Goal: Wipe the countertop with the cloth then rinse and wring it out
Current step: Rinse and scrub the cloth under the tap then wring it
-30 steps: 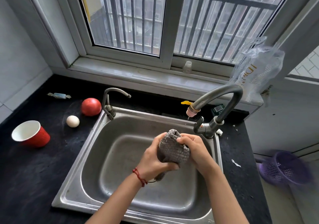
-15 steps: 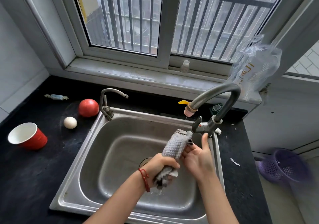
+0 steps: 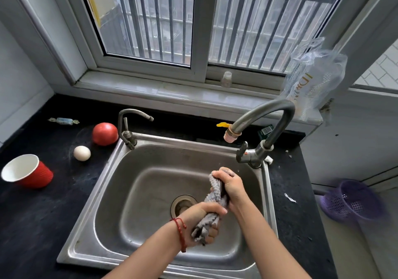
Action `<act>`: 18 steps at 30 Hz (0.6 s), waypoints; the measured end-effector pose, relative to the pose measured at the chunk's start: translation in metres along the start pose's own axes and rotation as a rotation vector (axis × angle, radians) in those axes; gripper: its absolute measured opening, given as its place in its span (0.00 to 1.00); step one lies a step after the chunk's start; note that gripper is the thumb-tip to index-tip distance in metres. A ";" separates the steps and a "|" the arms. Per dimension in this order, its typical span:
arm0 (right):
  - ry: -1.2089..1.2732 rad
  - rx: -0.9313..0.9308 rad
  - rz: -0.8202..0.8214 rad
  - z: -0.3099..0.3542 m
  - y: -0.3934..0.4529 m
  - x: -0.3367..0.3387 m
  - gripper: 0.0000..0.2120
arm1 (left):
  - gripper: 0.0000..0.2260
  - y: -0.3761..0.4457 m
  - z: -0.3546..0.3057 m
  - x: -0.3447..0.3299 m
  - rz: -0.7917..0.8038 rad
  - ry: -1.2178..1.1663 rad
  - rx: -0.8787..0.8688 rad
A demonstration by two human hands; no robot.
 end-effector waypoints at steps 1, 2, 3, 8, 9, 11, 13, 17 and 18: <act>-0.091 0.022 -0.067 0.000 0.002 0.000 0.15 | 0.09 0.003 -0.003 0.005 -0.155 0.134 -0.091; -0.160 0.036 -0.118 -0.001 0.003 -0.002 0.15 | 0.08 0.006 -0.007 0.008 -0.297 0.302 -0.206; -0.213 0.046 -0.157 -0.003 0.006 -0.004 0.15 | 0.07 0.008 -0.011 0.011 -0.400 0.490 -0.302; -0.370 0.041 -0.309 -0.020 0.013 -0.008 0.13 | 0.10 0.012 -0.017 0.013 -0.650 1.261 -0.435; -0.391 0.036 -0.337 -0.022 0.014 -0.007 0.12 | 0.12 0.014 -0.017 0.013 -0.693 1.382 -0.452; -0.403 0.000 -0.392 -0.026 0.015 -0.005 0.11 | 0.13 0.018 -0.015 0.013 -0.732 1.531 -0.455; -0.380 -0.085 -0.442 -0.031 0.017 -0.001 0.08 | 0.14 0.025 -0.012 0.014 -0.735 1.622 -0.447; -0.237 -0.264 -0.373 -0.041 0.022 0.007 0.12 | 0.22 0.024 -0.004 0.011 -0.745 1.735 -0.513; -0.216 -0.245 -0.297 -0.037 0.020 0.005 0.13 | 0.22 0.022 -0.004 0.012 -0.758 1.705 -0.534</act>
Point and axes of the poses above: each hand's wrist, its own y-axis towards the middle knuckle, its own x-axis out of the back of the hand, z = x × y, the point moved 3 cm from there along y, towards the middle knuckle, and after that the axes turned 11 degrees about -y, right-handed, at the moved point
